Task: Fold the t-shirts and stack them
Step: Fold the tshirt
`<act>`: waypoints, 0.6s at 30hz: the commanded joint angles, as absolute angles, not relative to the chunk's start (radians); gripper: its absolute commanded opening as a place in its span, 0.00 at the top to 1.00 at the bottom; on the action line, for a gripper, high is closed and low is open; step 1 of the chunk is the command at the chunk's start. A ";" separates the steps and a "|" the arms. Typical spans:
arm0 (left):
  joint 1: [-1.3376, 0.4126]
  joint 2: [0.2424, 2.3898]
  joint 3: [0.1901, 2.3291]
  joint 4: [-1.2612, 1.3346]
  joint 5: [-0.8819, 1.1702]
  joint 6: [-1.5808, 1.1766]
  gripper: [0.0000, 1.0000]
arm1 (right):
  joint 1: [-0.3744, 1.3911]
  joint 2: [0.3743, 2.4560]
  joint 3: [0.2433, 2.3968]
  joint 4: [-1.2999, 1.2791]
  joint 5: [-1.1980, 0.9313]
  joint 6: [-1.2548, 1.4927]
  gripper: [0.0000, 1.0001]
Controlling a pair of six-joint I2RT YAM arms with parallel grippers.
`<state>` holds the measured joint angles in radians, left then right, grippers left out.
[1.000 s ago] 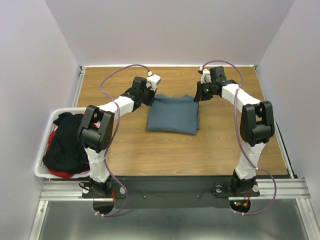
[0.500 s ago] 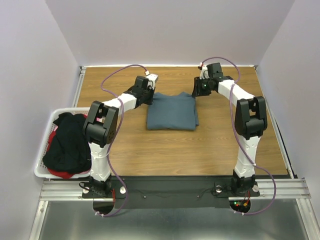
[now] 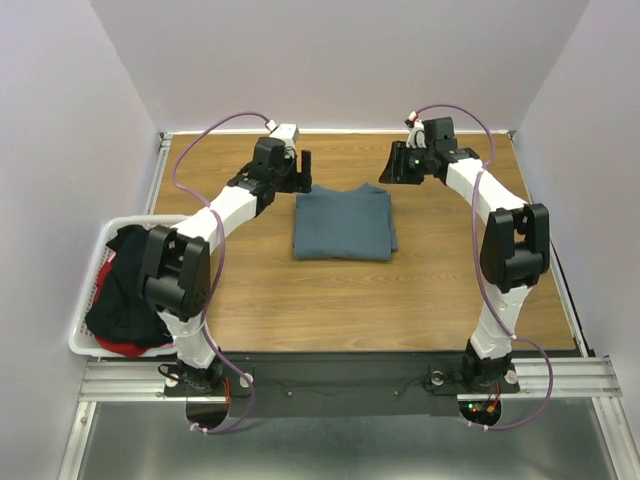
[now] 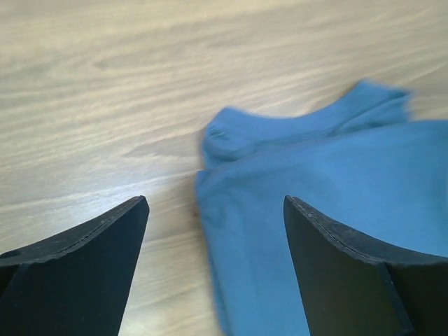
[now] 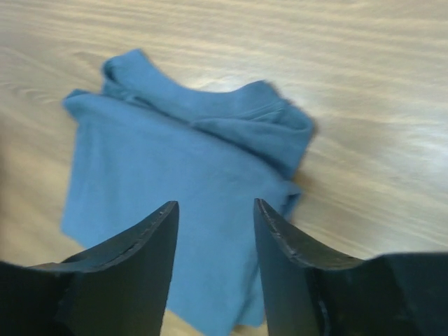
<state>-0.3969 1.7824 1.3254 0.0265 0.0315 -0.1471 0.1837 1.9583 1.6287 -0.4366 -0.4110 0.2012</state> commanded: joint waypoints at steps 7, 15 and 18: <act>-0.443 1.859 1.368 0.048 0.103 -0.296 0.57 | 0.179 2.087 1.649 -0.362 -0.689 0.308 0.57; -0.402 2.046 1.466 0.034 0.120 -0.339 0.72 | 0.157 2.215 1.710 -0.357 -0.692 0.272 0.70; -0.371 2.078 1.471 0.035 0.133 -0.368 0.73 | 0.123 2.259 1.749 -0.354 -0.693 0.276 0.70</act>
